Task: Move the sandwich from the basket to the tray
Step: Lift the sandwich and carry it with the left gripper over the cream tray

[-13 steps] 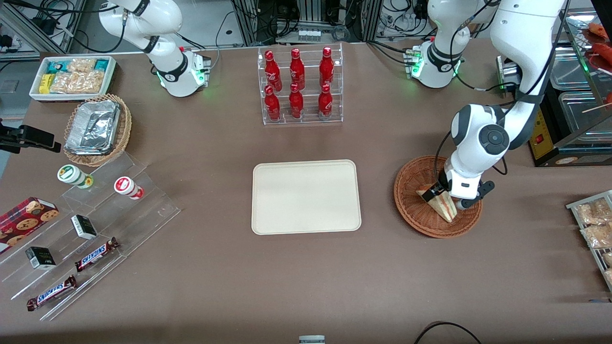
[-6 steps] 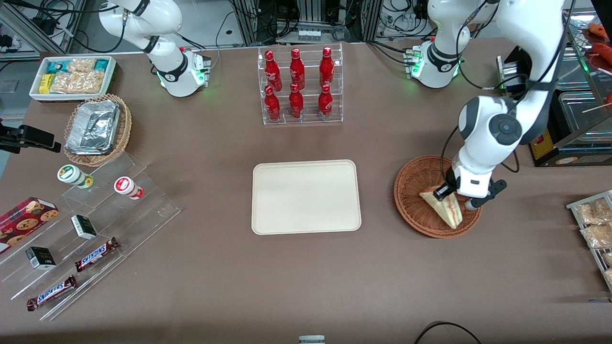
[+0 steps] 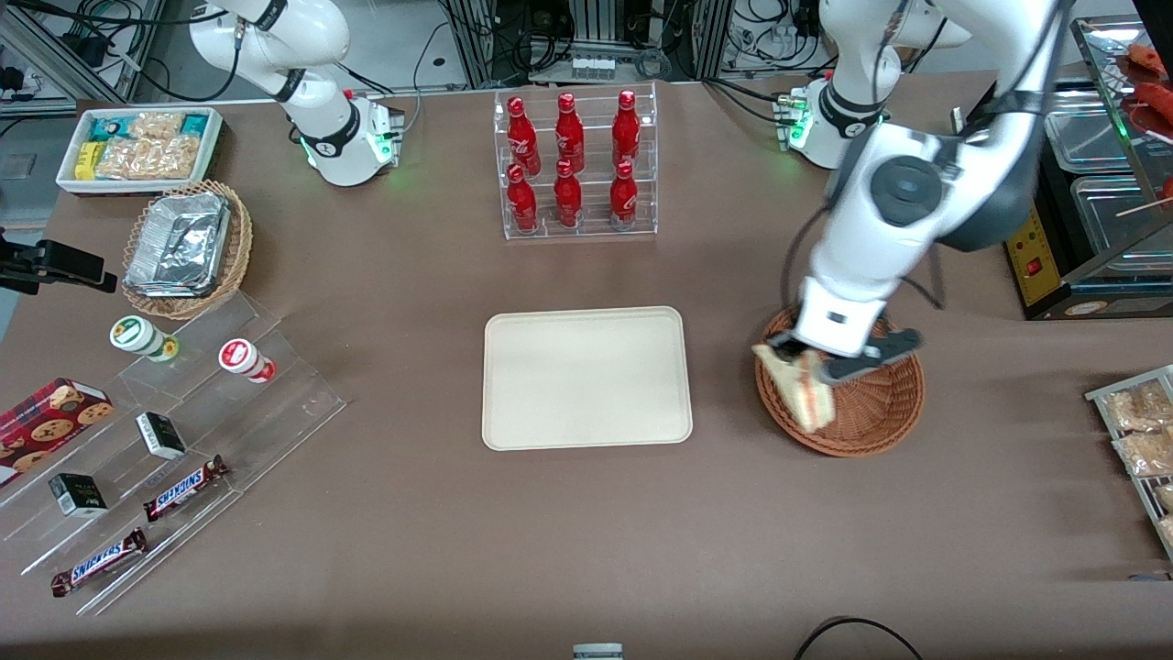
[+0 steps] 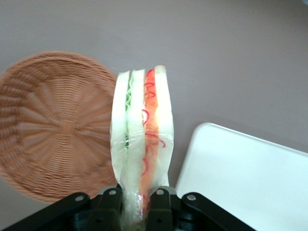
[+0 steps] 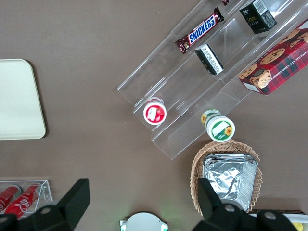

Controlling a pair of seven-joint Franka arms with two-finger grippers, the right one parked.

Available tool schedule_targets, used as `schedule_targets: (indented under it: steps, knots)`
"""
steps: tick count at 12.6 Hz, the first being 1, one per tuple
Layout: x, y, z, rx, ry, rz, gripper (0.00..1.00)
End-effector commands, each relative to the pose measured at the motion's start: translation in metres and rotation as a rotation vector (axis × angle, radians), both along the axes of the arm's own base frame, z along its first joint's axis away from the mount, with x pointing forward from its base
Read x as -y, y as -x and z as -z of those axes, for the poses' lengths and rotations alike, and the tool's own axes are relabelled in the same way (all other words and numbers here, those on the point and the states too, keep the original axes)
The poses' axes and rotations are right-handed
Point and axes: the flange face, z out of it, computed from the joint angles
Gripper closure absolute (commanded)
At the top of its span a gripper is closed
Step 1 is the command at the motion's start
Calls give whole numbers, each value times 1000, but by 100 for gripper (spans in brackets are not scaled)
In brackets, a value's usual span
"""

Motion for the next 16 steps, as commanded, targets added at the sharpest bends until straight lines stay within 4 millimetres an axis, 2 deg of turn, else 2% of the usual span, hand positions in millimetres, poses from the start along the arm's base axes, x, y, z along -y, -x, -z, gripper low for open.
schedule_targets:
  steps: [1, 4, 6, 8, 10, 12, 13, 16]
  knots:
    - [74, -4, 25, -19, -4, 76, 100]
    - [157, 4, 71, -50, 14, 116, 100]
    - [197, 8, 100, -64, 20, 164, 100]
    - [216, 17, 133, -46, -15, 219, 100]
    - [230, 24, 155, -18, 3, 250, 100]
    - [237, 30, 173, -29, 2, 270, 100]
    - [252, 46, 182, -20, -23, 306, 100]
    - [254, 49, 199, -18, -31, 319, 100]
